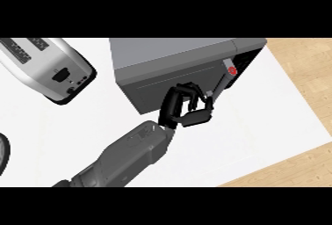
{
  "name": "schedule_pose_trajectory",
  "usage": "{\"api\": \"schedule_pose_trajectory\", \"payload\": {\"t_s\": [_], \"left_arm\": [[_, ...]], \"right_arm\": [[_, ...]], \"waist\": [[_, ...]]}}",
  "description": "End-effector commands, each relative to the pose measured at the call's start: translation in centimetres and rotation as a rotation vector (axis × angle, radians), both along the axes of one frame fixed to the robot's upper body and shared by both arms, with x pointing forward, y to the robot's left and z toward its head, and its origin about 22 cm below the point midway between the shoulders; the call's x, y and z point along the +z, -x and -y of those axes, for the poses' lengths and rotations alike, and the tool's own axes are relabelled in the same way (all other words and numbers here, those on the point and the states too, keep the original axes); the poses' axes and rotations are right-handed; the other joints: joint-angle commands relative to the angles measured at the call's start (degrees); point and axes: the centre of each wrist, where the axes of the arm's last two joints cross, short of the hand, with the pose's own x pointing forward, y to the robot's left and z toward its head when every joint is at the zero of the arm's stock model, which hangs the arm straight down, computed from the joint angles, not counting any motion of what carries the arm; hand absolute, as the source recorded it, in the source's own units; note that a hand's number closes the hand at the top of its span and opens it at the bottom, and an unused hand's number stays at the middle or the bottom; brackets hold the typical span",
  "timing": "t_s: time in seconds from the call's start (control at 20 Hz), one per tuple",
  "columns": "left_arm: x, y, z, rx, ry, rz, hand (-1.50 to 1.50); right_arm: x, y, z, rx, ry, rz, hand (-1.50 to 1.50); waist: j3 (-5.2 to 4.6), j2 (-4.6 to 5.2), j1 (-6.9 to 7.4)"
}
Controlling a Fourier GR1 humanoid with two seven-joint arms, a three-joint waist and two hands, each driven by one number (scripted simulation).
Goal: Pick up the milk, place it into the microwave and close the microwave
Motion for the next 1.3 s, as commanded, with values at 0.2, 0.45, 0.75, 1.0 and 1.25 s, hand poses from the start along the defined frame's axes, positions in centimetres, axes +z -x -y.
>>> {"api": "schedule_pose_trajectory", "payload": {"t_s": [0.2,0.45,0.75,1.0,1.25], "left_arm": [[2.9,-2.7,0.5,0.018,0.018,0.073,1.50],[3.2,-2.8,0.6,0.030,0.030,0.074,1.50],[3.0,-2.7,0.7,0.024,0.029,0.078,1.50],[2.8,-2.8,0.7,0.031,0.031,0.074,1.50],[2.9,-2.7,0.9,0.014,0.034,0.090,1.50]], "right_arm": [[2.2,-0.5,1.4,-0.040,0.066,0.028,-1.50],[2.5,-0.5,2.5,-0.040,0.070,0.021,-1.50],[1.9,-1.2,3.4,-0.034,0.003,0.003,-1.50],[2.3,-1.5,3.9,-0.010,-0.015,0.011,-1.50],[2.4,-1.9,5.0,-0.013,-0.042,0.001,-1.50]], "waist": [[0.04,0.70,0.03],[0.20,0.62,-0.37],[0.28,1.05,0.40],[0.17,0.81,0.33],[0.20,0.87,0.86]]}}
